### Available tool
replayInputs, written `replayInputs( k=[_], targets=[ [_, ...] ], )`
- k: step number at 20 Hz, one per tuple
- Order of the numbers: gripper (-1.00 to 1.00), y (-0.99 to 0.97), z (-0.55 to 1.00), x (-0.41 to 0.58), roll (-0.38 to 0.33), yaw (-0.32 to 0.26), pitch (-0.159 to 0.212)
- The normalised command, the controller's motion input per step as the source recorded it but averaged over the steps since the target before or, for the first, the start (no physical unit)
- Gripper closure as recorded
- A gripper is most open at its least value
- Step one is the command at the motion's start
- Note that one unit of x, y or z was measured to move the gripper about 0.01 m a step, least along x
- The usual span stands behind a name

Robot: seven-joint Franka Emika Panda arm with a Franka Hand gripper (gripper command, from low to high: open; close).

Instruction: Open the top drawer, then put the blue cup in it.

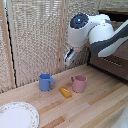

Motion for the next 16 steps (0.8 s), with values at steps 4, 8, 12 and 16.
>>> replayInputs(
  k=[4,8,12,16],
  targets=[
    [-1.0,0.35,0.24,0.397,0.239,-0.157,0.133],
    [-1.0,0.36,0.24,0.399,0.239,-0.156,0.135],
    [-1.0,0.35,0.24,0.398,0.238,-0.158,0.134],
    [-1.0,0.34,0.25,0.389,0.234,-0.163,0.13]
  ],
)
